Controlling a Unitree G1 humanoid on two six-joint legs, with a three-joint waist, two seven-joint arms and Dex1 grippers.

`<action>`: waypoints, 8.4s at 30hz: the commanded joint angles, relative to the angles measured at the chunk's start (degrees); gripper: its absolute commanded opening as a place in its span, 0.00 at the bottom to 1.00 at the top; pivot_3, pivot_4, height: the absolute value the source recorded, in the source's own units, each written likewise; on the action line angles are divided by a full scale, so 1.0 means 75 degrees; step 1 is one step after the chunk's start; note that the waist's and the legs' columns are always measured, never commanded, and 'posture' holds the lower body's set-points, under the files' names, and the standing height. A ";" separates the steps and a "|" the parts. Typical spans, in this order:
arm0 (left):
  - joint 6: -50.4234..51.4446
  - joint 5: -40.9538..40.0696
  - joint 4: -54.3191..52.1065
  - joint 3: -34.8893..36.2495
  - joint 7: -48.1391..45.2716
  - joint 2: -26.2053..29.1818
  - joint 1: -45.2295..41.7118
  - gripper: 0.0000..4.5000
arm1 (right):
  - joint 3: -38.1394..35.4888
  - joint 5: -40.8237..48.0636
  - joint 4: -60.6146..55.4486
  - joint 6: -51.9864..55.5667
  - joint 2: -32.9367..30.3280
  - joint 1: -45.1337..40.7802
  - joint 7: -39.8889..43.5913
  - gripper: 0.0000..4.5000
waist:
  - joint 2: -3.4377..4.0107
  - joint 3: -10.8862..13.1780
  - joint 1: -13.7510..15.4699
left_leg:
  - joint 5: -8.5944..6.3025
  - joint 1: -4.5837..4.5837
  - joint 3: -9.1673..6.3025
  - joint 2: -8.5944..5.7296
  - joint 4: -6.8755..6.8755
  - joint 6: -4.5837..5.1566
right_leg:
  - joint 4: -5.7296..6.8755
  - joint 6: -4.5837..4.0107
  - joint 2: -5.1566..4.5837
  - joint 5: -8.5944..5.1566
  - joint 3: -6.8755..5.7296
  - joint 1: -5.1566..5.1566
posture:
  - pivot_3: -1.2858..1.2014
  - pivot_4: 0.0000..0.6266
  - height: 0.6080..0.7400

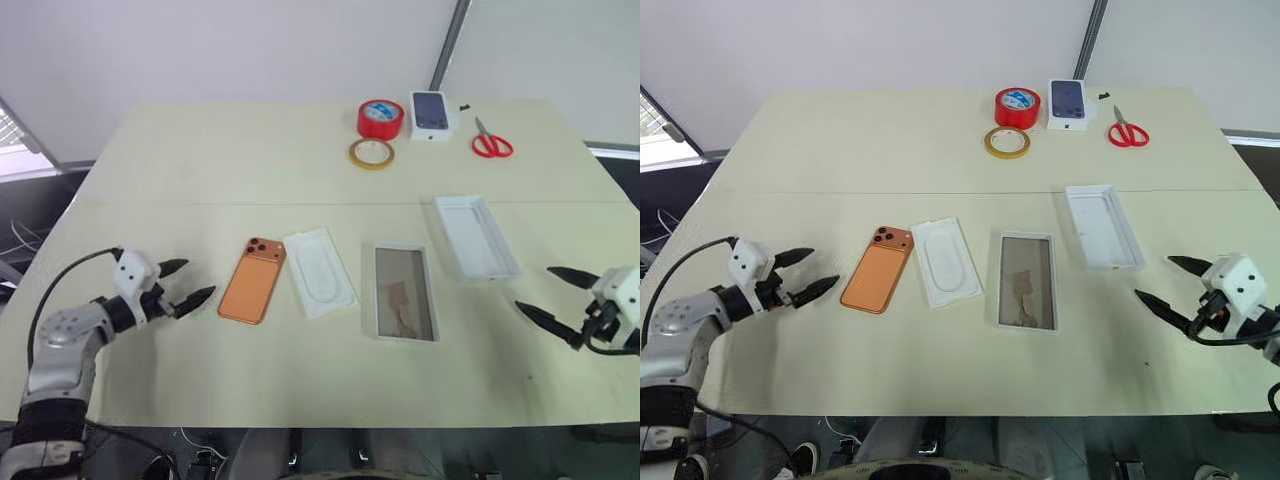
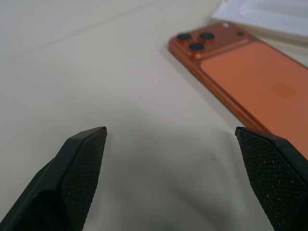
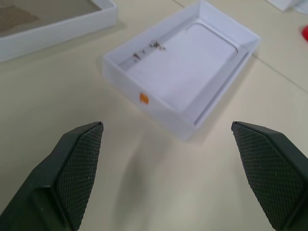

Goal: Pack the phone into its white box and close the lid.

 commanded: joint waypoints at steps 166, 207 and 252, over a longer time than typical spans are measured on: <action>1.0441 -0.3729 -0.1245 -0.1209 0.2699 -0.3301 -0.4176 0.86 | 0.2843 -0.0228 -0.2481 0.1233 0.1042 -0.2180 -0.0669 0.72 | -0.0042 0.0030 0.0028 | 0.0038 -0.0007 -0.0013 -0.0011 0.0029 -0.0067 | 0.0024 0.0015 0.0013 0.0008 -0.0003 -0.0004 | 0.52 0.24 1.00; 0.4770 -0.1544 -0.1131 -0.0820 -0.0029 0.0169 -0.2611 0.87 | 0.5288 -0.1909 -0.2475 0.2262 0.2948 -0.4834 -0.1549 0.00 | -0.0036 0.0036 -0.0146 | 0.0012 -0.0025 -0.0007 -0.0009 0.0020 -0.0020 | 0.0040 0.0012 0.0010 0.0008 -0.0005 -0.0041 | 0.52 0.24 1.00; 0.9622 -0.1935 0.1162 -0.1347 -0.1027 -0.0301 -0.3855 0.87 | 0.8032 -0.3965 0.0413 0.3706 0.5336 -0.6847 -0.1539 0.00 | 0.0055 -0.0093 -0.0165 | 0.0012 0.0016 -0.0015 -0.0031 0.0025 -0.0021 | 0.0071 0.0011 0.0001 0.0008 -0.0004 -0.0012 | 0.52 0.24 1.00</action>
